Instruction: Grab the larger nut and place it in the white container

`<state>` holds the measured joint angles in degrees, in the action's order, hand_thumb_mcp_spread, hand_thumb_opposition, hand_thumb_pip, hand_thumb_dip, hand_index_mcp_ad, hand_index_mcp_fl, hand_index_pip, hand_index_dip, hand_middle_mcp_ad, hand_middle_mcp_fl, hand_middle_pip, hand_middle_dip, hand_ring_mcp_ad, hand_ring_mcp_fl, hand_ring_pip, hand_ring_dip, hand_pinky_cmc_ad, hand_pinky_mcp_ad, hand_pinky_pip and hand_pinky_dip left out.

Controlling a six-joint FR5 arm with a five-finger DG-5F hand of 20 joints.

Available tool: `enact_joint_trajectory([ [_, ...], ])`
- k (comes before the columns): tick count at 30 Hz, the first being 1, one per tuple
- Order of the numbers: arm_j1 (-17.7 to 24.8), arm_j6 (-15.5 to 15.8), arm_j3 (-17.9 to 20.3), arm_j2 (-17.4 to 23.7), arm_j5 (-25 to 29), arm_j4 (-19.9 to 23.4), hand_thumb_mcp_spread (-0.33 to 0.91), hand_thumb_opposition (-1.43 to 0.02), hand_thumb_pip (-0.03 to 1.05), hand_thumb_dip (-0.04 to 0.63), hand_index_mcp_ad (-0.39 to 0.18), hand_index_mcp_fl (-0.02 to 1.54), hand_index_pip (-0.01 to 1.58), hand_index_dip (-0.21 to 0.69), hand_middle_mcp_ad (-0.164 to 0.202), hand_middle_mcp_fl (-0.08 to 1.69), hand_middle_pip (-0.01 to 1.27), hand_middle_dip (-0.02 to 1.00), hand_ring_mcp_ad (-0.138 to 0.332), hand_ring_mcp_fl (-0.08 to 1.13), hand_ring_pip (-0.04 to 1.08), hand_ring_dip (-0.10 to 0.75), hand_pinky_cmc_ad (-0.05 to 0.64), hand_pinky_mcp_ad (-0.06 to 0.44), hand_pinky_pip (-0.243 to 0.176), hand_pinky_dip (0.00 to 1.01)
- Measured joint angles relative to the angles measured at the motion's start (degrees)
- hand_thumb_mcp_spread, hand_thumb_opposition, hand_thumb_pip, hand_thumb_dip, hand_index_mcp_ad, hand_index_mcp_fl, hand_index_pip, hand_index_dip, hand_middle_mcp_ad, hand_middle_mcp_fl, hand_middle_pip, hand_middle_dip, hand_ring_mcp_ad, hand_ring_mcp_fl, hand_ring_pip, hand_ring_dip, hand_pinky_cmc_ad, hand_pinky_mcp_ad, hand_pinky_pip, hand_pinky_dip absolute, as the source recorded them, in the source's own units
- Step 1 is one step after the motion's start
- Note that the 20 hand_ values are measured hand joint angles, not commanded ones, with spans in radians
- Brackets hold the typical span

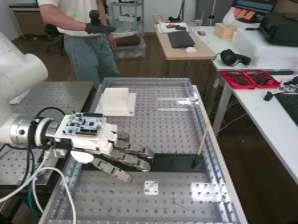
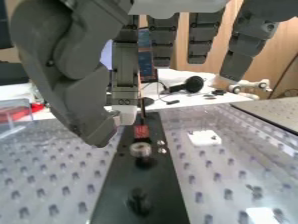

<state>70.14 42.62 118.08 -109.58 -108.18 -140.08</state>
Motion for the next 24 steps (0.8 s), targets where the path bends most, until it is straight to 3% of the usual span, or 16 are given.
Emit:
enact_joint_trajectory([
  [11,7.2,-0.9,1.9,7.7,-14.4,-4.7,0.33,-0.94,0.75,0.281,-0.091,0.21,1.54,0.133,0.070,0.00,0.12,0.22,0.162,0.00,0.10,0.140,0.372,0.307,-0.089,0.45],
  [17,11.7,-2.0,2.8,8.8,-19.3,-5.6,0.33,-0.94,0.75,0.281,-0.091,0.21,1.54,0.133,0.073,0.00,0.12,0.22,0.164,0.00,0.10,0.140,0.372,0.311,-0.089,0.45],
  [24,15.6,-3.4,3.6,8.4,-21.5,-4.3,0.33,-0.94,0.75,0.281,-0.087,0.21,1.54,0.133,0.072,0.01,0.12,0.22,0.166,0.00,0.10,0.140,0.375,0.312,-0.089,0.45],
])
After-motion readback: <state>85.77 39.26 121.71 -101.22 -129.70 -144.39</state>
